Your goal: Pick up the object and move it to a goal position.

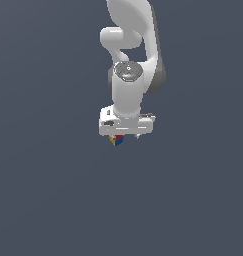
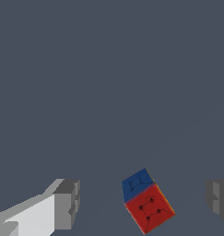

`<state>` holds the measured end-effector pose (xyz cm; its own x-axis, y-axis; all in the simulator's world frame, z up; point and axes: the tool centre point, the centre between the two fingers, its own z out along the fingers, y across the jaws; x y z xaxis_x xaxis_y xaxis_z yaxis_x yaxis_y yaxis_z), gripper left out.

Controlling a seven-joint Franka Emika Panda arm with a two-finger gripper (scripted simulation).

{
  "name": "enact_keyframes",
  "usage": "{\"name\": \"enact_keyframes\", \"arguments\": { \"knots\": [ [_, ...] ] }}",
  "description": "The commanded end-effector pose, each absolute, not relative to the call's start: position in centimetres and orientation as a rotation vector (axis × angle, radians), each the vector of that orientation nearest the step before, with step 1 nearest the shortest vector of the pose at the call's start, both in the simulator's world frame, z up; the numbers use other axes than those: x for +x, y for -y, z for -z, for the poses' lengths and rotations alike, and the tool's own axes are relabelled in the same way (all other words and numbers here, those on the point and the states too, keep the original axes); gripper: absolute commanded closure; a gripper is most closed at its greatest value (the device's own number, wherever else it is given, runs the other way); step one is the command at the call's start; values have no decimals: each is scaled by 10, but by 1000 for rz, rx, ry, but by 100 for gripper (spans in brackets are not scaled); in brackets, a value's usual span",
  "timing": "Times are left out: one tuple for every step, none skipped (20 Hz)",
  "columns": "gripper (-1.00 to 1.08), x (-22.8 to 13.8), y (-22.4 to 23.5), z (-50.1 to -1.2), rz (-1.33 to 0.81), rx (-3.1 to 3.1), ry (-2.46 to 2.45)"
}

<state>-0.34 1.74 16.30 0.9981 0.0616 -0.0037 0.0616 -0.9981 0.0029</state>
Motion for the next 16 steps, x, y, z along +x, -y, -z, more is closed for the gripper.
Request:
{"name": "enact_keyframes", "arguments": {
  "knots": [
    [-92,-3,-17,-163,6,3137,-97],
    [-92,-3,-17,-163,5,3137,-96],
    [-92,-3,-16,-164,1,3138,-93],
    [-92,-2,-13,-165,-4,3140,-89],
    [-92,-1,-10,-166,-12,3142,-82],
    [-92,1,-6,-168,-22,3145,-73],
    [-92,3,-2,-170,-32,3148,-63],
    [-92,4,1,-172,-40,3150,-54],
    [-92,5,3,-173,-46,3151,-46],
    [-92,6,4,-175,-50,3152,-39],
    [-92,7,5,-175,-52,3153,-35],
    [-92,7,5,-175,-52,3153,-35],
    [-92,6,4,-175,-50,3152,-37],
    [-92,6,4,-174,-49,3152,-41],
    [-92,5,4,-174,-48,3152,-47],
    [-92,5,4,-173,-48,3151,-54]
  ]
}}
